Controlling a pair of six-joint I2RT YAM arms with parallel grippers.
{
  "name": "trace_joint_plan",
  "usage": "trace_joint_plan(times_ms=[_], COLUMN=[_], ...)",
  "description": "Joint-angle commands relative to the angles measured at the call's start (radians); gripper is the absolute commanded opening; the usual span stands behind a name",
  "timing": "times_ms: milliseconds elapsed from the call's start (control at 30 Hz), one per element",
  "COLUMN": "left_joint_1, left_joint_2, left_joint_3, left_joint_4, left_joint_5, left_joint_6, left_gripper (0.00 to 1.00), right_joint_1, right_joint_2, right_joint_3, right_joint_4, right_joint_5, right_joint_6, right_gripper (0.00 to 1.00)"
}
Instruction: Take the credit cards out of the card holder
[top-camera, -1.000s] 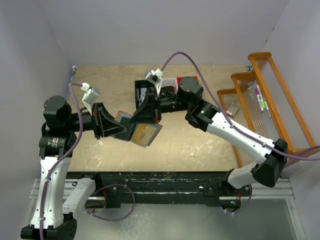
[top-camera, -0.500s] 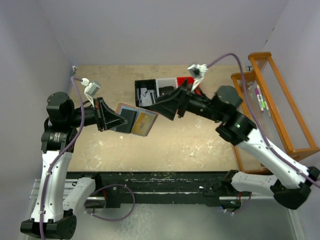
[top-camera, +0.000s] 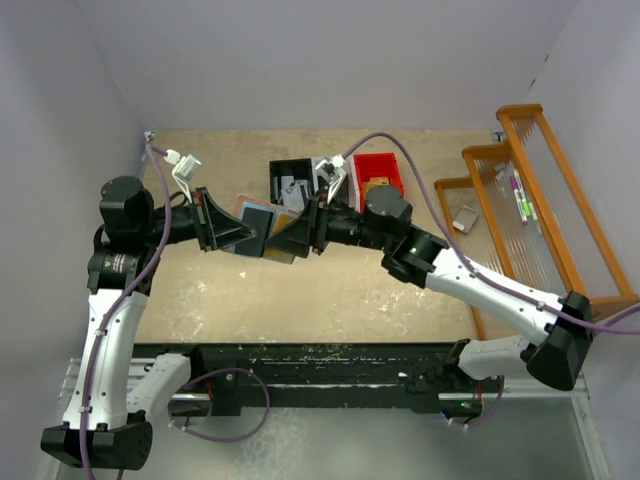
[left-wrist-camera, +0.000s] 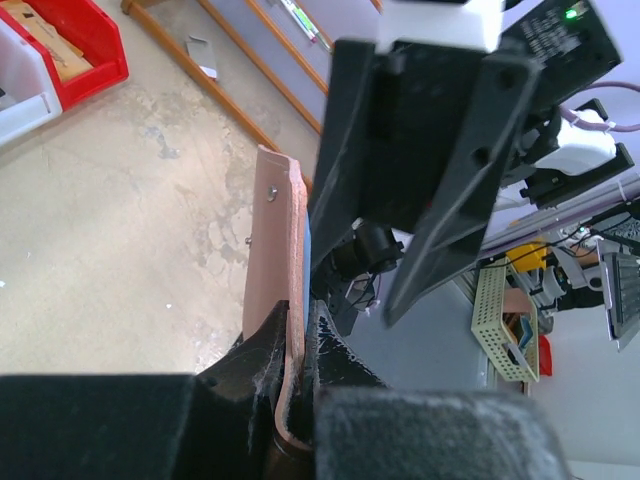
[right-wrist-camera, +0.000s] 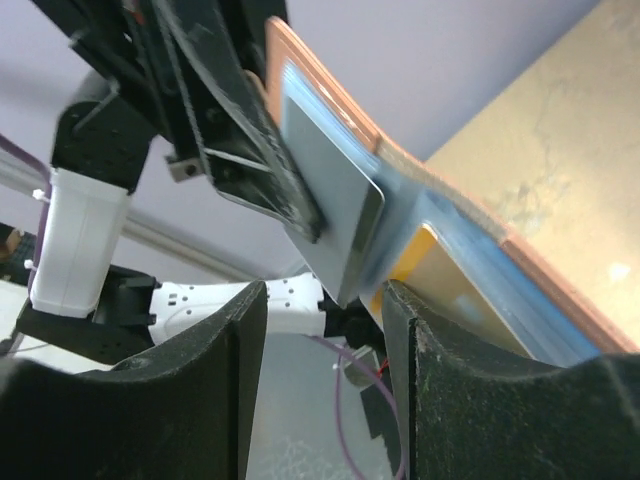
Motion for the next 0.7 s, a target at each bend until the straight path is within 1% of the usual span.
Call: trace_joint_plan(times_ms=[0, 233, 400, 467, 600, 633, 667], left_joint_1=[0.0, 0.0, 0.0, 0.0, 0.0, 0.0, 0.0], left_joint_2=[-0.016, -0.035, -0.043, -0.044, -0.051, -0.052, -0.053], left_joint_3=[0.01, -0.002, -0.004, -0.007, -0.024, -0.025, -0.026], left_joint_4=[0.085, 0.175, 0.196, 0.204, 0.239, 0.249, 0.257], left_joint_5=[0.085, 0.133, 0.157, 0.171, 0.194, 0.204, 0.216], left_joint_6=[-0.052, -0.158, -0.19, -0.203, -0.231, -0.235, -0.239], left_gripper=[0.0, 0.0, 0.0, 0.0, 0.02, 0.03, 0.08], right_joint_1=[0.008, 0.008, 0.008, 0.008, 0.007, 0.008, 0.008], right_joint_2=[0.001, 0.036, 0.058, 0.069, 0.092, 0.095, 0.095], right_joint_3=[-0.003, -0.007, 0.004, 0.005, -0.006, -0.007, -0.009], right_joint_4=[0.149, 0.161, 0.211, 0.248, 0.368, 0.379, 0.39], right_joint_5=[-0.064, -0.126, -0.148, -0.165, -0.205, -0.209, -0.213], right_joint_6=[0.062, 0.094, 0.121, 0.143, 0.211, 0.216, 0.222], right_gripper=[0.52, 0.5, 0.44, 0.4, 0.27, 0.23, 0.18])
